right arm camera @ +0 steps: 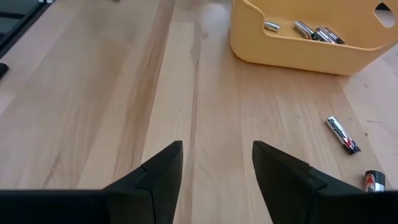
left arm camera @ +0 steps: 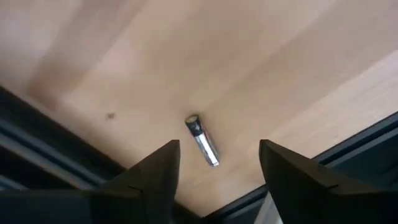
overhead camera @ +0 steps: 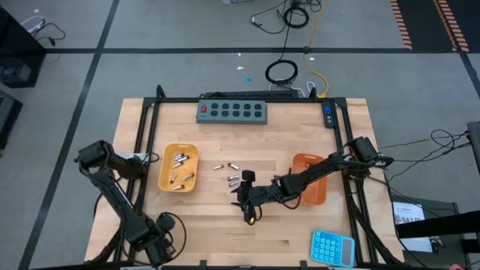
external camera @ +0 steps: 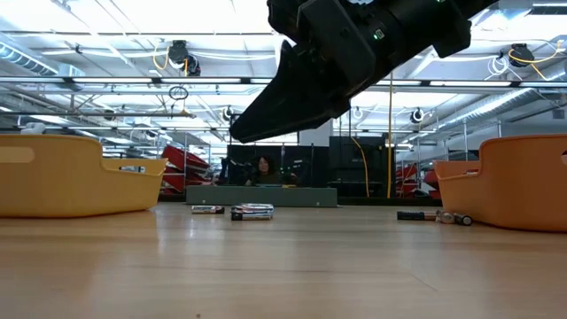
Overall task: Sort batteries
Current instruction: Put the silver battery into the yellow bin
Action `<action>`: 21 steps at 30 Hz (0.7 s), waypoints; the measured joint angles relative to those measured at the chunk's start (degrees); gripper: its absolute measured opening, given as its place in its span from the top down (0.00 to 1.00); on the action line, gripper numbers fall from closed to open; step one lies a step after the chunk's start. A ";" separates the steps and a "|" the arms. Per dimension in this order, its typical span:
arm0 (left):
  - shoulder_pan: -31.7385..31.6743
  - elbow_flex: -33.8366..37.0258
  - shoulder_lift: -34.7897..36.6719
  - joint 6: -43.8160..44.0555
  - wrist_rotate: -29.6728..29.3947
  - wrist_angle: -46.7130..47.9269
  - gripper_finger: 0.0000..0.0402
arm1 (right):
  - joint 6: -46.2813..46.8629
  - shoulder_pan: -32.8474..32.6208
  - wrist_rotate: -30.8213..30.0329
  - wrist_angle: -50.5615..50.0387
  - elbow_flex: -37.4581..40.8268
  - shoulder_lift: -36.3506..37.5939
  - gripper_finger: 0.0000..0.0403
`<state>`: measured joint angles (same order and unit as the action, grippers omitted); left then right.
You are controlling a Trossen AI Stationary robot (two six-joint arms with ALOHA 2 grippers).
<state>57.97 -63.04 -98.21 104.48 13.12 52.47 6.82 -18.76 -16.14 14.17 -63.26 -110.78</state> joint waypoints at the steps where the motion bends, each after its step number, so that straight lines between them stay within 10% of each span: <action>1: 0.24 0.62 0.00 1.21 -0.51 -1.59 0.45 | -0.01 -0.09 0.00 0.23 0.00 0.00 0.54; 21: 1.69 4.32 -6.05 0.25 0.96 -10.58 0.52 | -0.01 -0.11 0.00 1.07 0.00 0.00 0.54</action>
<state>59.66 -58.72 -104.26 104.73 14.08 41.89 6.81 -18.87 -16.14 15.24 -63.26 -110.78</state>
